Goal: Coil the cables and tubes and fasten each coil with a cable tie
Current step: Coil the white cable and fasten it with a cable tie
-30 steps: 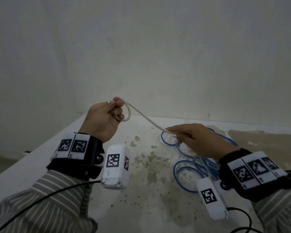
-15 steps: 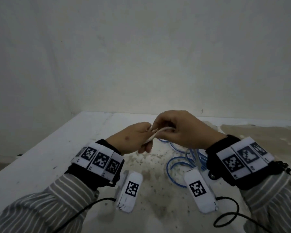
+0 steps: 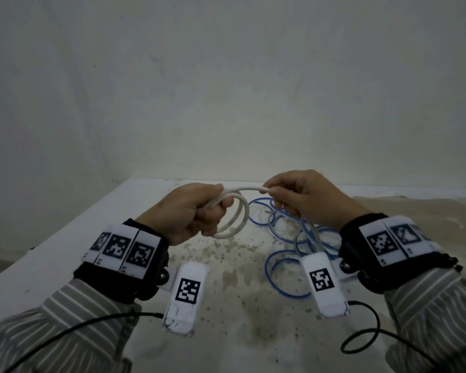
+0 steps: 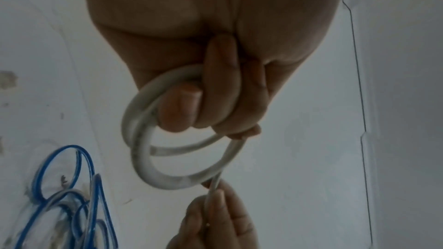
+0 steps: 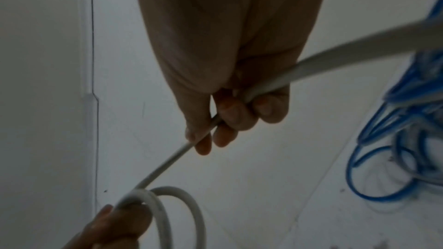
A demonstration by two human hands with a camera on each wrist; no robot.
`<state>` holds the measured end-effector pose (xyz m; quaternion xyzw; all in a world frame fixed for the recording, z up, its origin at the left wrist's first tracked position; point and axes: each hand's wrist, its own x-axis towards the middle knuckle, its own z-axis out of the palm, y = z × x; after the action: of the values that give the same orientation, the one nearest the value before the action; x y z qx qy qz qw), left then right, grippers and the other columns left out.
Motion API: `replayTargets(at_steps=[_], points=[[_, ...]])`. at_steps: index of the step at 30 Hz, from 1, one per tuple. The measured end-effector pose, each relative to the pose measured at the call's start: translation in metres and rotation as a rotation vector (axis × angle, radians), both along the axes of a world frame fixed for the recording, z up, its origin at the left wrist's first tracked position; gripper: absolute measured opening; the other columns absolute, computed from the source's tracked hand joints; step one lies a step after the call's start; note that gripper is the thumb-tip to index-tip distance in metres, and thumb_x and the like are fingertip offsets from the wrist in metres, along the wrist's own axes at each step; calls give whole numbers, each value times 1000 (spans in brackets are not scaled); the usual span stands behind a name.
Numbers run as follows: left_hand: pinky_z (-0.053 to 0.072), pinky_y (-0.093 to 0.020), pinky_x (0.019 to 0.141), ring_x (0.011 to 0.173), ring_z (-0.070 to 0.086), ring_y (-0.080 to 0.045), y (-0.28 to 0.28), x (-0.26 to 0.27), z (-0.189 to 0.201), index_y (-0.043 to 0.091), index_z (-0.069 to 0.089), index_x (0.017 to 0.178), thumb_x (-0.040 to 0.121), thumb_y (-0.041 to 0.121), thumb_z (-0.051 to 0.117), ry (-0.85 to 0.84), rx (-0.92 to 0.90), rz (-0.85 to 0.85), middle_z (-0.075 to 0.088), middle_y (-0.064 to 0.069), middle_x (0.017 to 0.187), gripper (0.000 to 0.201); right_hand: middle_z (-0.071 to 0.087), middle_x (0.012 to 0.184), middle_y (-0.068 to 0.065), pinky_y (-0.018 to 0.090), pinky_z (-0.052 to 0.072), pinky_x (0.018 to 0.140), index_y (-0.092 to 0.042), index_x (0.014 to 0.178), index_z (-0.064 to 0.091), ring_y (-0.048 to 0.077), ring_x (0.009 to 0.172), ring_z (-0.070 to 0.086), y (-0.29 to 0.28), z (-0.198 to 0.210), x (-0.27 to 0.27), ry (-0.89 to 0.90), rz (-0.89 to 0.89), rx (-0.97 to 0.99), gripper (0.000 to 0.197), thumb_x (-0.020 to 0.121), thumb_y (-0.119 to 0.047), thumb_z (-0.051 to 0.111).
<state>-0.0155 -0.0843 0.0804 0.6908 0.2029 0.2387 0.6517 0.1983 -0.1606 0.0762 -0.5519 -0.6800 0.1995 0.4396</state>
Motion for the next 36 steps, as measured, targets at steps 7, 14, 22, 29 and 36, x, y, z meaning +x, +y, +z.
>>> replayTargets(at_steps=[7, 14, 22, 29, 36], points=[[38, -20, 43, 35, 30, -5, 4, 3, 1, 12, 47, 74, 87, 28, 35, -300, -227, 46, 34, 8, 46, 24, 52, 66, 6, 34, 55, 57, -18, 105, 54, 17, 52, 47, 2, -31, -1, 160, 14, -143, 14, 98, -13, 42], [41, -16, 47, 36, 33, -2, 24, -11, 15, 16, 44, 75, 89, 28, 34, -519, -255, 174, 36, 8, 45, 21, 51, 65, 1, 32, 42, 63, -18, 85, 57, 14, 60, 47, 5, -46, 21, -11, -102, -115, 22, 98, -17, 40], [41, -13, 49, 37, 34, -3, 30, -10, 25, 17, 46, 76, 92, 28, 31, -607, -243, 219, 37, 11, 45, 24, 56, 63, 0, 22, 39, 55, -14, 90, 60, 10, 53, 46, 2, -24, 21, -60, -79, -112, 17, 97, -19, 45], [40, -13, 49, 37, 34, -3, 43, -27, 39, 20, 42, 76, 94, 29, 30, -678, -167, 309, 37, 11, 44, 24, 64, 80, -6, 26, 44, 75, -20, 75, 58, 7, 73, 56, 4, -31, 45, -325, -111, -279, 27, 97, -25, 44], [38, -15, 47, 37, 32, -4, 42, -22, 27, 16, 43, 76, 100, 25, 23, -523, -113, 363, 36, 11, 45, 32, 63, 77, 7, 26, 57, 65, -15, 77, 52, 20, 67, 60, 7, 28, 58, 253, -248, 180, 27, 97, -3, 38]])
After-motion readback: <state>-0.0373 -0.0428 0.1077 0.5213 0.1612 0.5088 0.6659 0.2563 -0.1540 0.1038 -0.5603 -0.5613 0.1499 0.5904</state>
